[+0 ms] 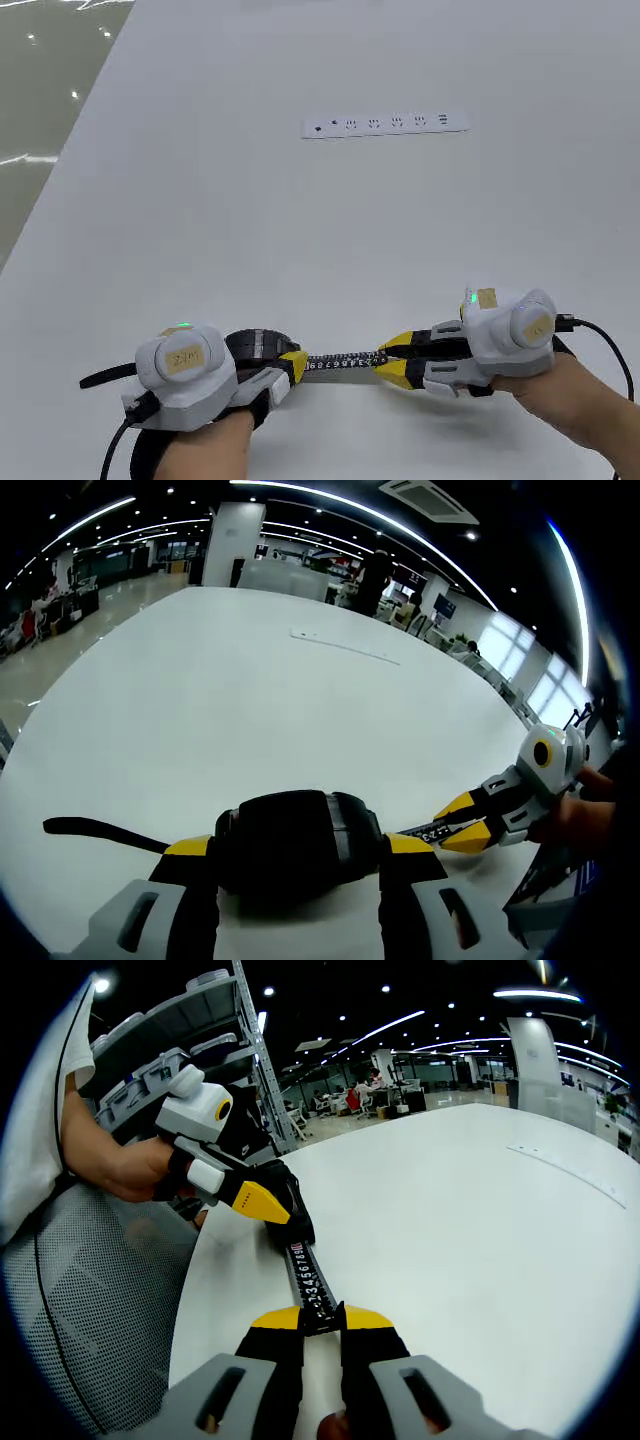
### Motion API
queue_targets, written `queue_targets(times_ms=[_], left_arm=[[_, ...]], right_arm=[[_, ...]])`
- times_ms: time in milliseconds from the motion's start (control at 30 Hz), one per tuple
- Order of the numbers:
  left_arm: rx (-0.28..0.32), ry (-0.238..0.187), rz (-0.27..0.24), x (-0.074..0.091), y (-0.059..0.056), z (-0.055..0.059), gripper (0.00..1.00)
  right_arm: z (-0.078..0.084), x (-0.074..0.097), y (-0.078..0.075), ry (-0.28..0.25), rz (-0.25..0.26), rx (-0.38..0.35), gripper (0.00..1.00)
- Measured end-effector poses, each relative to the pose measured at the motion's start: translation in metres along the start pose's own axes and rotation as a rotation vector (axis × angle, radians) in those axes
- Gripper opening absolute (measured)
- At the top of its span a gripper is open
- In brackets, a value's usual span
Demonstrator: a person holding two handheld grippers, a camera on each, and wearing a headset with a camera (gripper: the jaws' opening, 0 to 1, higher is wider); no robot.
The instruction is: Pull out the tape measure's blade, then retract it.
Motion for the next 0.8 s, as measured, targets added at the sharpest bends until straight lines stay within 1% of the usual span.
queue_targets(times_ms=[67,200,300,367,400,433,467,533,567,600,667,700,733,767,800], left_arm=[[-0.010,-0.009,-0.008,-0.0008,-0.0011,0.0005,0.63],[-0.030,0.005,-0.018,-0.0018,-0.0019,0.0002,0.62],[-0.023,0.009,-0.023,-0.0018,-0.0013,-0.0002,0.61],[-0.017,0.017,-0.024,-0.0018,-0.0009,-0.0018,0.61],[-0.012,0.029,-0.025,-0.0020,-0.0003,-0.0022,0.60],[-0.017,0.036,-0.028,-0.0021,-0.0009,-0.0024,0.60],[-0.013,0.031,-0.028,-0.0019,-0.0011,-0.0022,0.60],[-0.018,0.044,-0.026,-0.0016,-0.0009,-0.0025,0.59],[-0.010,0.035,-0.025,-0.0015,-0.0001,-0.0025,0.59],[-0.008,0.042,-0.022,-0.0014,0.0005,-0.0024,0.59],[0.001,0.037,-0.021,-0.0014,0.0006,-0.0027,0.59],[-0.006,0.044,-0.024,-0.0015,0.0000,-0.0027,0.59],[-0.003,0.038,-0.023,-0.0020,-0.0002,-0.0028,0.59],[0.000,0.037,-0.021,-0.0021,0.0004,-0.0026,0.59],[-0.003,0.040,-0.019,-0.0020,0.0007,-0.0028,0.59]], right_arm=[[0.0004,-0.0001,0.0009,0.000,0.000,-0.002,0.11],[0.0010,-0.0006,0.0012,0.003,-0.001,-0.006,0.11],[0.0007,-0.0004,0.0002,0.001,0.001,-0.007,0.11],[0.0001,-0.0006,-0.0002,0.003,0.002,-0.002,0.11],[-0.0001,-0.0005,-0.0007,0.000,0.004,-0.004,0.11],[0.0004,-0.0007,-0.0008,0.002,0.003,-0.002,0.11],[0.0012,-0.0010,-0.0009,0.006,0.002,0.001,0.11],[0.0011,-0.0014,0.0001,0.008,0.002,0.004,0.11],[0.0019,-0.0017,0.0003,0.010,0.005,0.010,0.11],[0.0024,-0.0019,0.0004,0.011,0.005,0.010,0.11],[0.0034,-0.0020,0.0002,0.007,0.016,0.016,0.11],[0.0036,-0.0021,0.0009,0.009,0.015,0.019,0.11],[0.0046,-0.0028,0.0022,0.022,0.020,0.041,0.11],[0.0048,-0.0031,0.0021,0.019,0.029,0.046,0.11],[0.0038,-0.0035,0.0028,-0.004,0.026,0.028,0.11]])
Point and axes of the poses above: the centre of the closed fingertips' face, and the gripper's own axes: x roughly backward along the fingers, y roughly to its left, z roughly out of its underside, the point moved 9 cm from there along x, roughly backward along the fingers, and after that the axes turned 15 degrees about x, right-handed, at the moved point
